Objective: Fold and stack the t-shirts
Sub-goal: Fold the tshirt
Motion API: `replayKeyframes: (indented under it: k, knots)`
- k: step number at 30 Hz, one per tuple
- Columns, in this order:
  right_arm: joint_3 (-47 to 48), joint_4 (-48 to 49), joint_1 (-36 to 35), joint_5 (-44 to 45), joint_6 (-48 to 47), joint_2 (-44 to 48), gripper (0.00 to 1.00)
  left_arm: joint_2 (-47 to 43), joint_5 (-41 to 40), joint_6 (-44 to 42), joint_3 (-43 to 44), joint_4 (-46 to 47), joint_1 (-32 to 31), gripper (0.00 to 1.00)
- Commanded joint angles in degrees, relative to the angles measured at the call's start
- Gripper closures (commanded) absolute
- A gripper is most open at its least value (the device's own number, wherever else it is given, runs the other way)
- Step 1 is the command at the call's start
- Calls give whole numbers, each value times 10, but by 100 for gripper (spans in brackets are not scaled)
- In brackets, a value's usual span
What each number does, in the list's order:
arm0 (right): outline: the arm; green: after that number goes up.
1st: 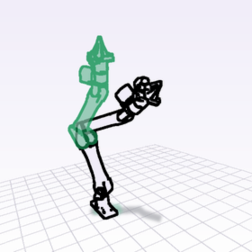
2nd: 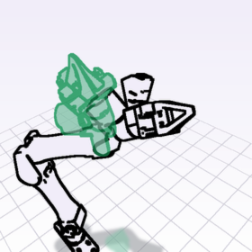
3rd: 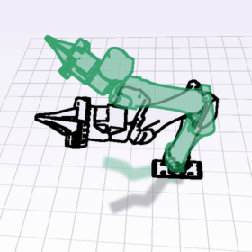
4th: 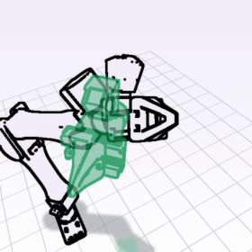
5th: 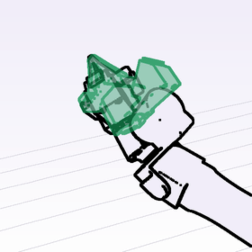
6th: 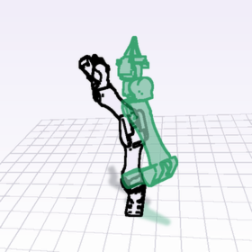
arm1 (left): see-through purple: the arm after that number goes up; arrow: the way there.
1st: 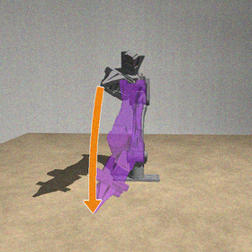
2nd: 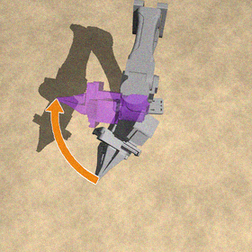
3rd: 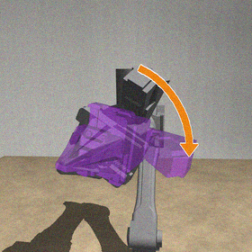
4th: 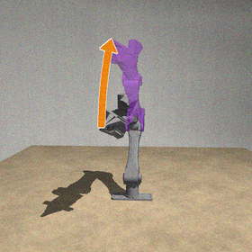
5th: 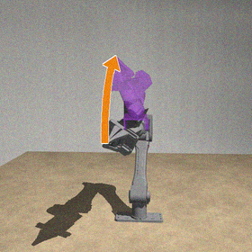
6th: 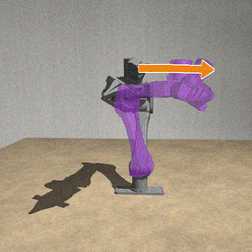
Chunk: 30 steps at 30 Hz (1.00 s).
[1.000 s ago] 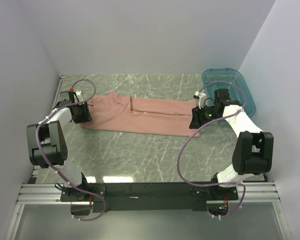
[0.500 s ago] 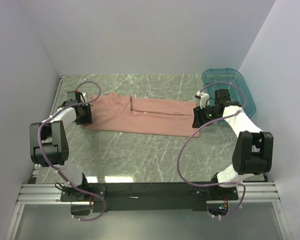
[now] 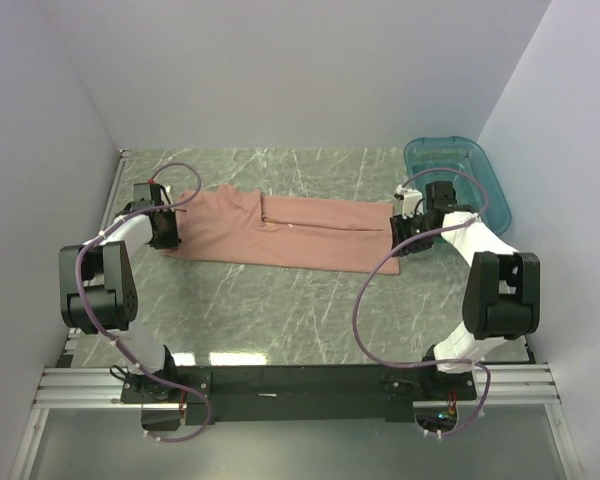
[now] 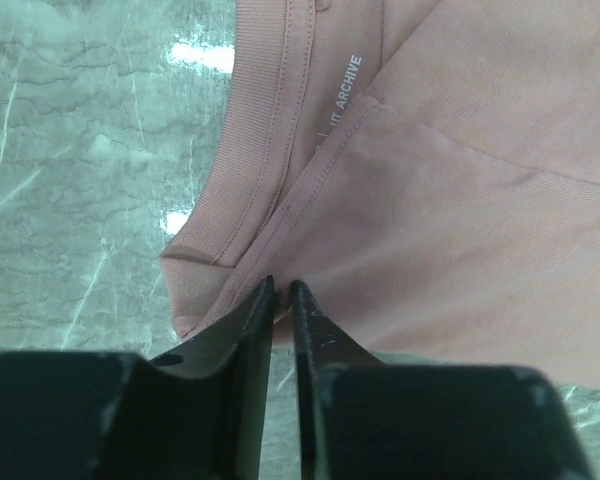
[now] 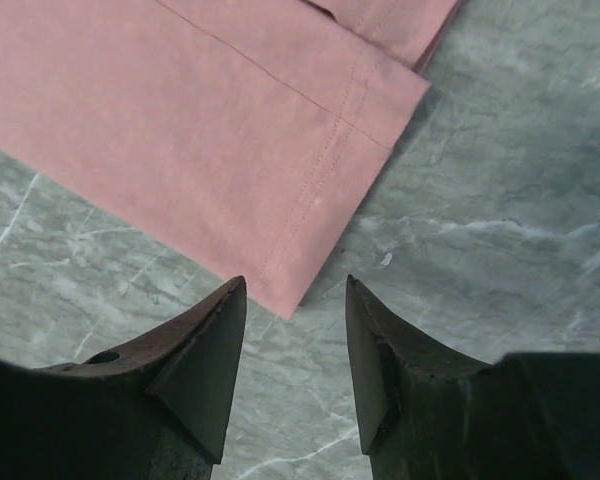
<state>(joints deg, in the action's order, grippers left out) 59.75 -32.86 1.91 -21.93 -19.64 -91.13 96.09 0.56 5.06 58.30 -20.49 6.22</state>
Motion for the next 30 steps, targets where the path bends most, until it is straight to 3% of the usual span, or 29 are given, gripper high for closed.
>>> replayKeyframes:
  k: [1, 10, 18, 23, 27, 30]
  knots:
    - [-1, 11, 0, 13, 12, -20, 49, -17, 1, -10, 1, 8, -2, 82]
    - [0, 7, 0, 6, 16, -51, 50, -29, -2, -9, -3, 12, -2, 95]
    - [0, 7, 2, -5, 21, -61, 51, -58, -4, -7, -11, 25, -2, 99]
    - [1, 5, 1, -10, 21, -62, 51, -71, -27, -4, -17, 26, -4, 63]
    - [1, 4, 1, -11, 21, -63, 51, -63, -30, -6, -16, 24, -5, 54]
    - [1, 3, 2, -14, 21, -63, 51, -48, -31, -8, -9, 23, -4, 54]
